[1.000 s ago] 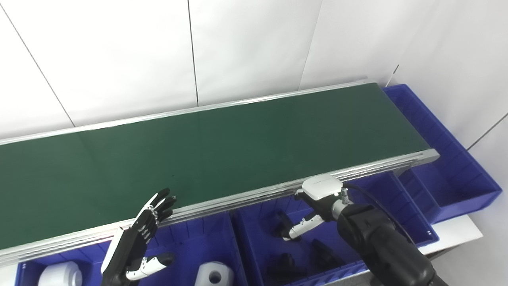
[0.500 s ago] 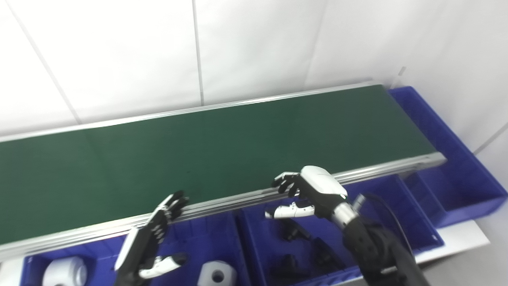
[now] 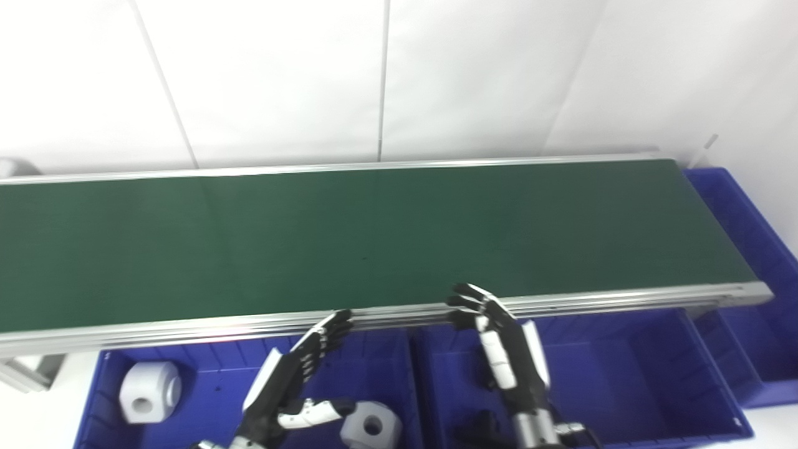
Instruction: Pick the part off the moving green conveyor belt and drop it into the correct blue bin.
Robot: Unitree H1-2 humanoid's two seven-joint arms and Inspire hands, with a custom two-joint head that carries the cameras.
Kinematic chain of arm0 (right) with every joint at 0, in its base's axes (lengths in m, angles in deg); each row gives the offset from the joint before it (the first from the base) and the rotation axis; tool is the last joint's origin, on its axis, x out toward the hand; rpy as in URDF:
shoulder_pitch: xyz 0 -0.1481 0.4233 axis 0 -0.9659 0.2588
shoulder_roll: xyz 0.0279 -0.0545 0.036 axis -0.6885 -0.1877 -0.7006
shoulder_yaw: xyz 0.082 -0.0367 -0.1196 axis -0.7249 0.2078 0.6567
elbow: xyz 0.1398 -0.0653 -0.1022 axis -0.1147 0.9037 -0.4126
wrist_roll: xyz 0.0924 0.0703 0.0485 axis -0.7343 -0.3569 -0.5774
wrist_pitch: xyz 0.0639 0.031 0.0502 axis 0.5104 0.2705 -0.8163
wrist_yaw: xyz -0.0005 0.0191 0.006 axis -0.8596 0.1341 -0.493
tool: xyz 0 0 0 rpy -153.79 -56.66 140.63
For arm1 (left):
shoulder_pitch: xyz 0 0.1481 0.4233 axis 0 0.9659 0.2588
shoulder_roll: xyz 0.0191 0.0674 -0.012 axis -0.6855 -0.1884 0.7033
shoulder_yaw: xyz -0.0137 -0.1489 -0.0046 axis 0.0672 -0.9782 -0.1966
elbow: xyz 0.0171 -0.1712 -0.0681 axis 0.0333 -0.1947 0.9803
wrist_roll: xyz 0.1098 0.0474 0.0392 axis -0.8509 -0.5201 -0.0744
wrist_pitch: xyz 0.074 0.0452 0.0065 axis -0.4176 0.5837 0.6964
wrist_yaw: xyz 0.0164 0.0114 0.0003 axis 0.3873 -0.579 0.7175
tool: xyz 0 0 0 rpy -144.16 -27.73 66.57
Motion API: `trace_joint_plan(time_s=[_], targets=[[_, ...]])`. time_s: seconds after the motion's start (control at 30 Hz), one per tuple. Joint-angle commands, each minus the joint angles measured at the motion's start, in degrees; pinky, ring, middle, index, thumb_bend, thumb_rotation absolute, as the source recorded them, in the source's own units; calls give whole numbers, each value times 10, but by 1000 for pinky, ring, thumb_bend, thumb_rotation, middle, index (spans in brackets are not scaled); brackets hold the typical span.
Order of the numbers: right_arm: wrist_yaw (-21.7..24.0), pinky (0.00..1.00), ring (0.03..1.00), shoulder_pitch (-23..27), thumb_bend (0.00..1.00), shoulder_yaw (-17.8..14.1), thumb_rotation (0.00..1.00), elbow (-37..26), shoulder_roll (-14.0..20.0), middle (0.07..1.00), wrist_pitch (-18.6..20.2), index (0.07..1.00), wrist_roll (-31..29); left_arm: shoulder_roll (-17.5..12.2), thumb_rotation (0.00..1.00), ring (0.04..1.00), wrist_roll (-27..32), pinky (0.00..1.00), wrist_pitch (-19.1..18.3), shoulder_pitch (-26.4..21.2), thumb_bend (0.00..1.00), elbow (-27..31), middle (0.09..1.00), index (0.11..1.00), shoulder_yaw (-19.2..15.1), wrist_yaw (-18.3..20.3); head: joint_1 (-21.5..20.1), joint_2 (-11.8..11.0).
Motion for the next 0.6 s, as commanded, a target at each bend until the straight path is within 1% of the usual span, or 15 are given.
trace_joint_plan(time_s=[0.0,0.1,0.2,0.23,0.27,0.37,0.47,0.53,0.57], targets=[[-11,606,641,9,609,5,961,0,7,711,-34,759,-4,8,573,924,-7,932,18,-8,922,14,913,893,2,-8,5,6],[-14,595,634,14,621,10,949,5,12,702,-34,762,-4,8,575,926,-8,940,6,-10,925,24,917,896,1,-8,-2,31],[-14,579,631,22,624,15,941,9,16,712,-33,764,1,7,577,930,-3,952,-7,-12,932,35,916,900,-1,-5,-11,45],[-15,571,631,25,627,17,939,12,17,719,-33,764,3,7,576,924,-4,946,-9,-12,931,37,912,901,-2,-5,-11,45],[-16,565,634,28,631,18,941,13,19,726,-33,766,6,7,576,923,-4,942,-11,-13,930,40,910,901,-2,-5,-13,53],[-16,547,635,31,619,19,936,12,21,740,-31,764,11,6,582,924,-6,939,-13,-16,922,44,910,904,-1,-4,-13,56],[-14,545,636,31,611,19,922,5,21,747,-17,763,11,6,582,915,-6,919,-11,-18,923,43,908,900,-1,-5,-12,58],[-13,553,640,30,637,19,930,4,21,745,-13,769,11,6,573,917,-3,925,-12,-18,926,42,907,895,-2,-5,-12,58],[-12,554,641,30,641,20,932,1,21,745,-11,770,12,6,572,918,-2,927,-13,-18,926,44,906,894,-2,-4,-15,67]])
